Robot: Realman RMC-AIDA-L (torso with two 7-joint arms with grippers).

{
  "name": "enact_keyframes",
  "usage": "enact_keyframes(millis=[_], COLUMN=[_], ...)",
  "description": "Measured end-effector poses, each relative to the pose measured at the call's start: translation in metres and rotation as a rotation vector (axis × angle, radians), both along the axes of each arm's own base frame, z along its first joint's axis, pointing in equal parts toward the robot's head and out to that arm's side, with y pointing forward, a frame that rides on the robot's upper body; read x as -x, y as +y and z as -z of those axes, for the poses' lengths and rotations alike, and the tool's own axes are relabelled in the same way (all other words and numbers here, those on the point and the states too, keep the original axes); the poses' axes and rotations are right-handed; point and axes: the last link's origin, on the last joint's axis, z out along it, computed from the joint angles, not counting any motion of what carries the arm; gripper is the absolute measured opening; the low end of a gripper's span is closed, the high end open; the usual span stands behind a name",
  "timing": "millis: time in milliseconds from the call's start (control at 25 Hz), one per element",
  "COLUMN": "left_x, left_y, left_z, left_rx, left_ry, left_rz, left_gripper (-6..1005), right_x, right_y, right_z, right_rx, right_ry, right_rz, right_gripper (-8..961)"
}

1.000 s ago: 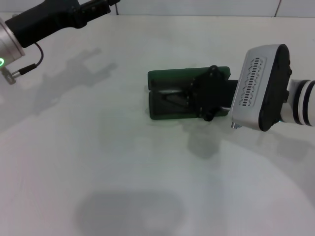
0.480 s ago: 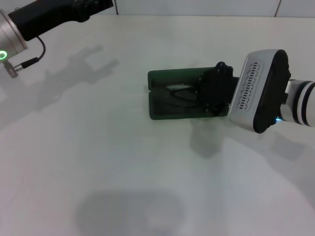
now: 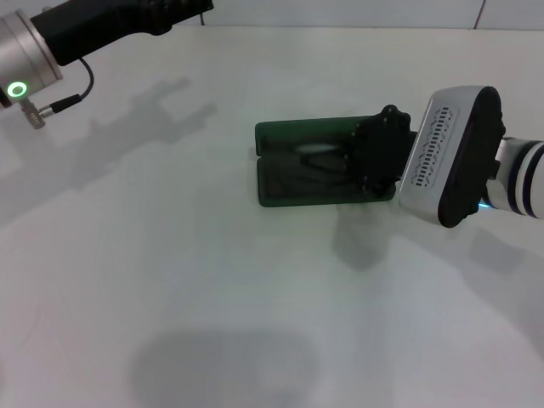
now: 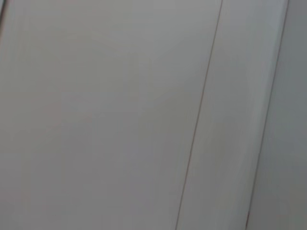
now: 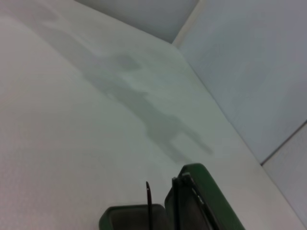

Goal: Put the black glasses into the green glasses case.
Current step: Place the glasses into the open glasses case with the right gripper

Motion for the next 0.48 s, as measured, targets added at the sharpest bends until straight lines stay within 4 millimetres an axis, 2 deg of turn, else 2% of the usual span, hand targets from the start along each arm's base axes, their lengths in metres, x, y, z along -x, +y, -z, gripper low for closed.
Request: enact_keyframes(millis=[200,400,480], left_x=[-0.002,-0.0046,-0.0051], left_y=[0.0004,0.0004,0.0003], left_z=[0.0006,0.0027,0.0031], left_rx=[0.002,0.009,0.01], left_ry=[-0.004,-0.006,-0.006], left_rz=[0.005,0.013,0.014], left_gripper=[826,826,826], right_x=[-0.0047,-0.0065,-0.007], right_y=[-0.0002,0.0013,0.0008], right_z=[0.0014,-0.0003,-0.0003], right_rx=[0.004,-0.002,-0.001], right_ry=[-0.009,-0.002,0.0], right_rz=[0.01,0.022,0.026], right_gripper=[113,160,208])
